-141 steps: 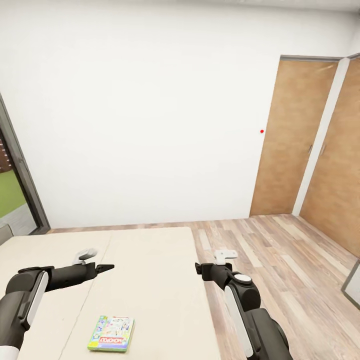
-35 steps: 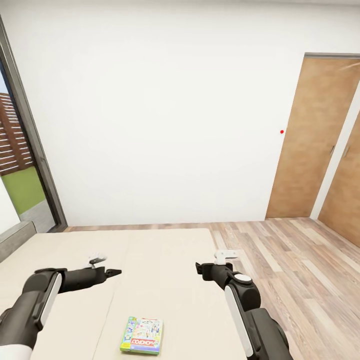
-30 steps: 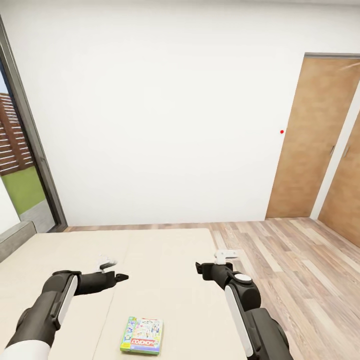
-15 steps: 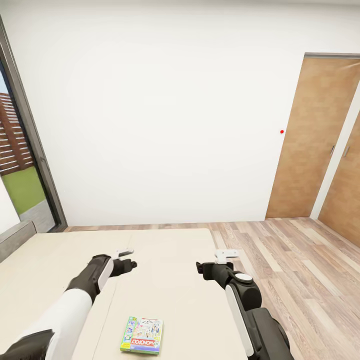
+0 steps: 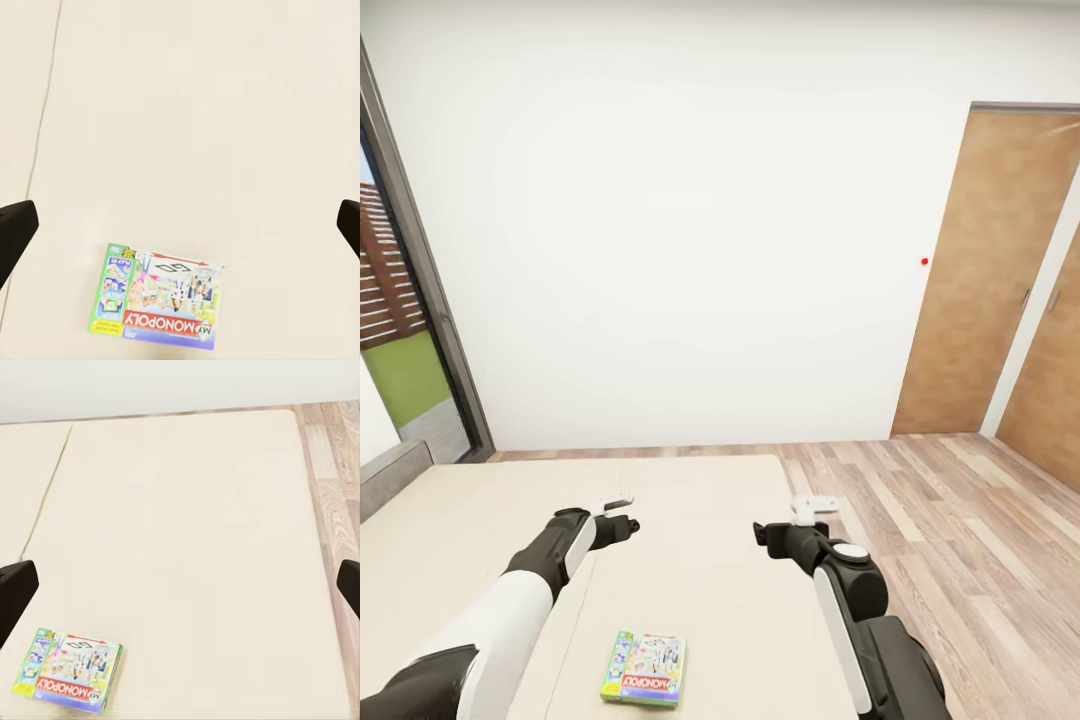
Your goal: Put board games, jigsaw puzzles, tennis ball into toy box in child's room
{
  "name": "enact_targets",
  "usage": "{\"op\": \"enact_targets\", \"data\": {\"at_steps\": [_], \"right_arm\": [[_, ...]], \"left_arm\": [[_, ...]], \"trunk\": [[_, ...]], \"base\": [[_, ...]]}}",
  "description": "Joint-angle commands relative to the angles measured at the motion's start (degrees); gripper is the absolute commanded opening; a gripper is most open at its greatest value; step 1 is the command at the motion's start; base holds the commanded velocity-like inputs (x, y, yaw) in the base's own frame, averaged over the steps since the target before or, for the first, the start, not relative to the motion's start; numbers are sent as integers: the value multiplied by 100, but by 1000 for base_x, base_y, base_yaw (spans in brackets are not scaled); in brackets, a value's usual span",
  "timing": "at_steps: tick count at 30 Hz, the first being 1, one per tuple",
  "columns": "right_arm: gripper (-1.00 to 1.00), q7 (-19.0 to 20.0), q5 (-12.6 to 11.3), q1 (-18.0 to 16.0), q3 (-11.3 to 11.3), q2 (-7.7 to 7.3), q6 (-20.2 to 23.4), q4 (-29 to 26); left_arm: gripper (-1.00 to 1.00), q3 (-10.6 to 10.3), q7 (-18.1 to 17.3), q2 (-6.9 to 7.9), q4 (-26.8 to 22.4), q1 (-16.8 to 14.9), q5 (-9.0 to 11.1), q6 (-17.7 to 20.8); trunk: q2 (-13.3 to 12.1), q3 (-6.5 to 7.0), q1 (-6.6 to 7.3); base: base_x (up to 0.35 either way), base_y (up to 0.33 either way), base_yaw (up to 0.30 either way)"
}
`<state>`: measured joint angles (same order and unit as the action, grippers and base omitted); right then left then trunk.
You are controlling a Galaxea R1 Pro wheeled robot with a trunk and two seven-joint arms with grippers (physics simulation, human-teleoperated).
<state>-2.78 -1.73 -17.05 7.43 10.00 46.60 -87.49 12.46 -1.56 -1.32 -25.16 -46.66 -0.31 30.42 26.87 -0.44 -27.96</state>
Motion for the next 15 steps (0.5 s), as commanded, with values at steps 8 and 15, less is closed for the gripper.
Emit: {"op": "enact_targets", "data": {"at_steps": [8, 15], "right_arm": [[100, -22, -17, -34, -33, 0, 467, -58], [100, -24, -18, -85, -56, 0, 690, -64]], "left_arm": [[100, 37, -7, -14, 9, -9, -5, 11], [100, 37, -4, -17, 11, -10, -4, 13]], "trunk": [[6, -72, -2], [6, -137, -2]], "base": [[0, 0, 0], [0, 0, 0]]}}
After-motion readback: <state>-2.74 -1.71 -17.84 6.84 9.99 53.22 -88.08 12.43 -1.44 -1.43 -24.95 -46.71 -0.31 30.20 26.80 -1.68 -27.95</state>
